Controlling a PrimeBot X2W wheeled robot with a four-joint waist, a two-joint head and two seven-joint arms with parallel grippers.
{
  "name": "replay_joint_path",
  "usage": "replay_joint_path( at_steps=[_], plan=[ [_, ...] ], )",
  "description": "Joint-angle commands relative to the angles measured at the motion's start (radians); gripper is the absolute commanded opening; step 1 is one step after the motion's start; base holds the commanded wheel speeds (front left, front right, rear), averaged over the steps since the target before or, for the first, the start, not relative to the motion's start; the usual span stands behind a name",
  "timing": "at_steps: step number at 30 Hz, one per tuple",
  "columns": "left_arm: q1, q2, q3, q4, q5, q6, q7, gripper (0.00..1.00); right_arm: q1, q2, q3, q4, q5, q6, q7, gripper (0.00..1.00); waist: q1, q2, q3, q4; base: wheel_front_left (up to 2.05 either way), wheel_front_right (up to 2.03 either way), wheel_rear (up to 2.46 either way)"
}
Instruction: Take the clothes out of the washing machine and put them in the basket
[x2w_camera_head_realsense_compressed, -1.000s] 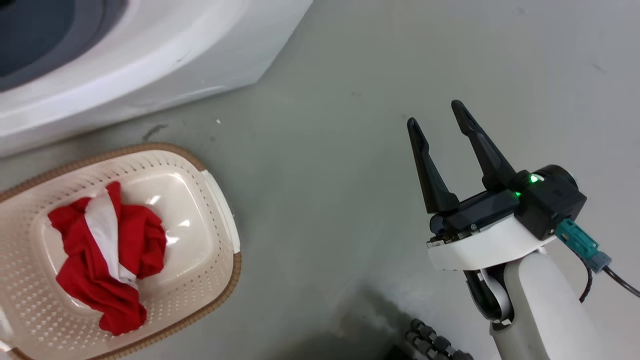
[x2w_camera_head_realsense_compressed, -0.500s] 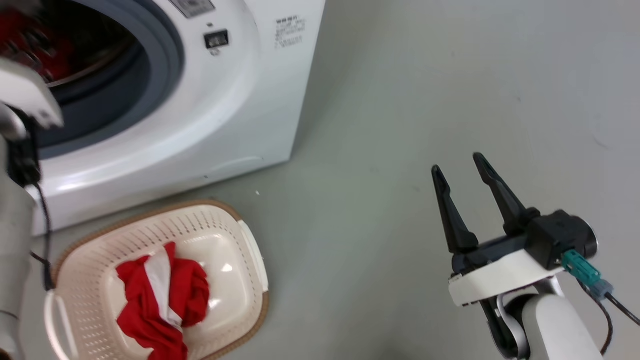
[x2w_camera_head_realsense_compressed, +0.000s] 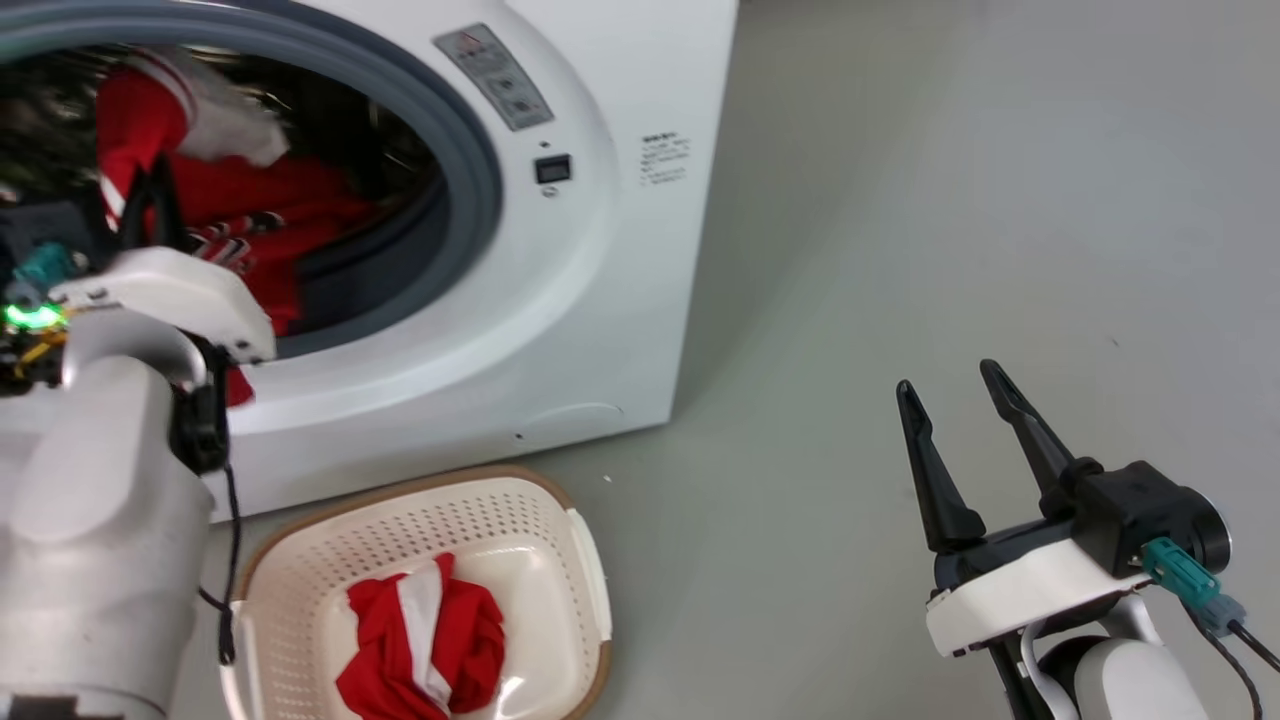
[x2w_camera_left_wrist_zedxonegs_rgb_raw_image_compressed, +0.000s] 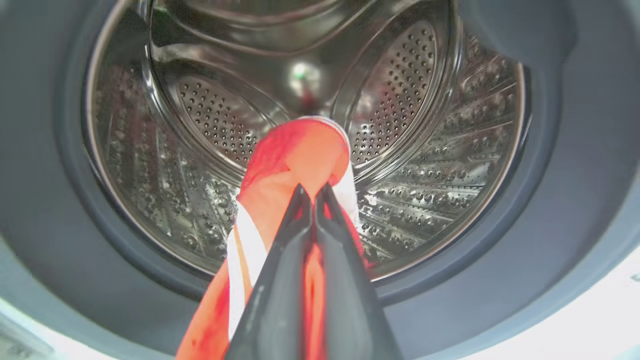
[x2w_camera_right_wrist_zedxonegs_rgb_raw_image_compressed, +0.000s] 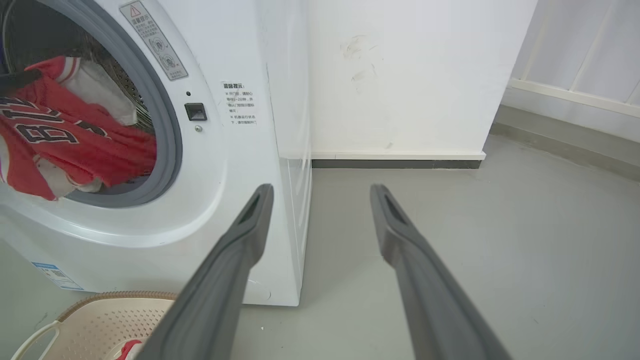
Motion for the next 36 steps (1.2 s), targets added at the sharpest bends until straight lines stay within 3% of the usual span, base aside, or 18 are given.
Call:
replay_joint_path(
  at_steps=[1, 9, 18, 29, 36],
  plan=[
    [0.036, -0.007, 0.007, -0.021, 0.013, -0.003, -0.006, 0.0, 0.013, 0.002, -0.003, -0.009, 0.007, -0.001, 0.004, 1.0, 0.0003, 0.0, -0.038, 0.037, 0.0, 0.0, 0.0],
    [0.181, -0.066, 0.053, -0.215, 0.073, -0.004, -0.005, 0.0, 0.058, 0.002, -0.023, -0.034, -0.004, -0.001, 0.036, 1.0, 0.0003, 0.0, -0.114, 0.101, 0.0, 0.0, 0.0],
    [0.321, -0.105, 0.034, -0.421, 0.115, -0.002, -0.005, 0.0, 0.096, 0.001, -0.039, -0.061, -0.006, -0.001, 0.06, 1.0, 0.0003, 0.0, -0.151, 0.147, 0.0, 0.0, 0.0],
    [0.477, -0.1, -0.013, -0.786, 0.14, 0.058, 0.08, 0.0, 0.122, 0.002, -0.037, -0.075, -0.002, -0.001, 0.085, 1.0, 0.0003, 0.0, -0.167, 0.169, 0.0, 0.0, 0.0],
    [0.599, -0.111, -0.035, -0.899, 0.123, 0.088, 0.134, 0.0, 0.102, 0.002, -0.032, -0.095, -0.003, -0.001, 0.092, 1.0, 0.0003, 0.0, -0.135, 0.163, 0.0, 0.0, 0.0]
  ],
)
